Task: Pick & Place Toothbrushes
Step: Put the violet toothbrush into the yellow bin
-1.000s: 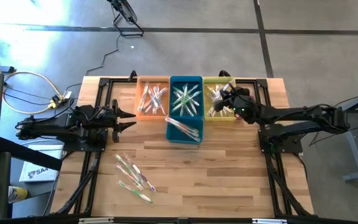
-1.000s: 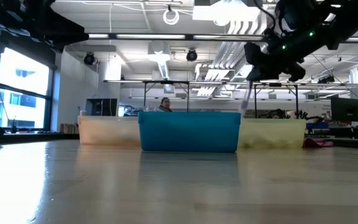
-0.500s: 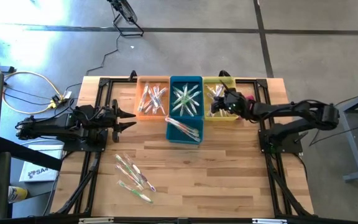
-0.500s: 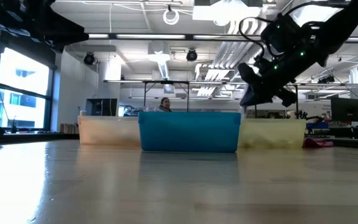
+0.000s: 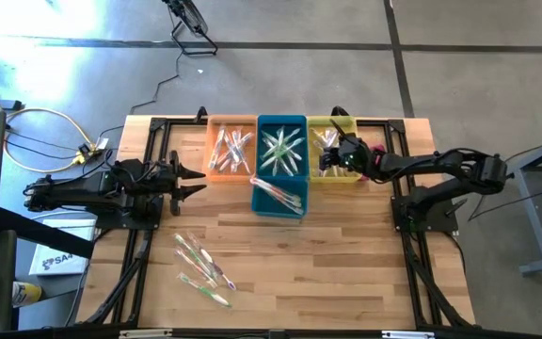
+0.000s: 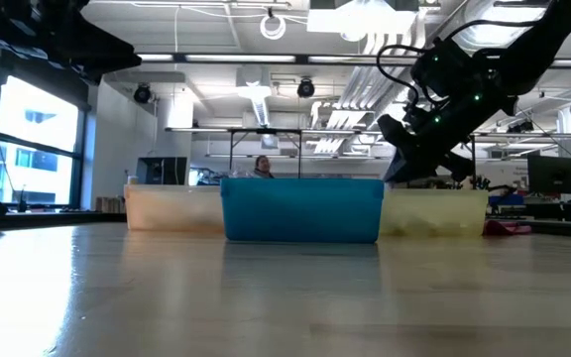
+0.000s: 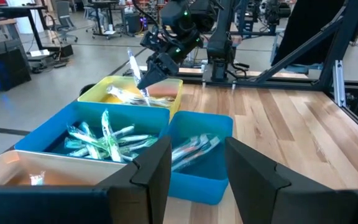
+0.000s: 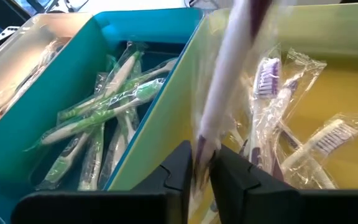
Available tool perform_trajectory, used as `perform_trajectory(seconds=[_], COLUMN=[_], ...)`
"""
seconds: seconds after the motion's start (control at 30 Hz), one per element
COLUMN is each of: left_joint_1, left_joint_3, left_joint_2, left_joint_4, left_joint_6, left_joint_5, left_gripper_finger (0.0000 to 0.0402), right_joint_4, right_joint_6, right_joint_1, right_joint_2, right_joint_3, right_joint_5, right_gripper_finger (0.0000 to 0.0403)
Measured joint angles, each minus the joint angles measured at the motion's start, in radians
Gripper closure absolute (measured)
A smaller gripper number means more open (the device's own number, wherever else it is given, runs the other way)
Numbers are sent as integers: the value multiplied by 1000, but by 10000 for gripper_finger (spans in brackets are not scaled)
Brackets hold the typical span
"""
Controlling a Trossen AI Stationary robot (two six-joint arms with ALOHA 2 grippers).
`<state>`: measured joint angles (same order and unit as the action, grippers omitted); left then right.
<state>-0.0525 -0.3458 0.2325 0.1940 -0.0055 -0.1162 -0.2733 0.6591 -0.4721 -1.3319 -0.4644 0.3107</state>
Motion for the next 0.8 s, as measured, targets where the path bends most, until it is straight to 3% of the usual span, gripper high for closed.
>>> perform_trajectory(seconds=[0.33, 0.8], left_joint_1=[0, 0], left_joint_3=[0, 0], left_joint_2=[0, 0], left_joint_4=[19, 19], left_joint_6=[0, -2], left_joint_5=[0, 0], left_gripper_finger=[258, 258], right_joint_4=[-19, -135], right_joint_6=[-21, -140], right_joint_1=[0, 1], right_joint_2=[0, 37], right_joint_3=[0, 0], right_joint_5=[5, 127], right_gripper_finger=[279, 270])
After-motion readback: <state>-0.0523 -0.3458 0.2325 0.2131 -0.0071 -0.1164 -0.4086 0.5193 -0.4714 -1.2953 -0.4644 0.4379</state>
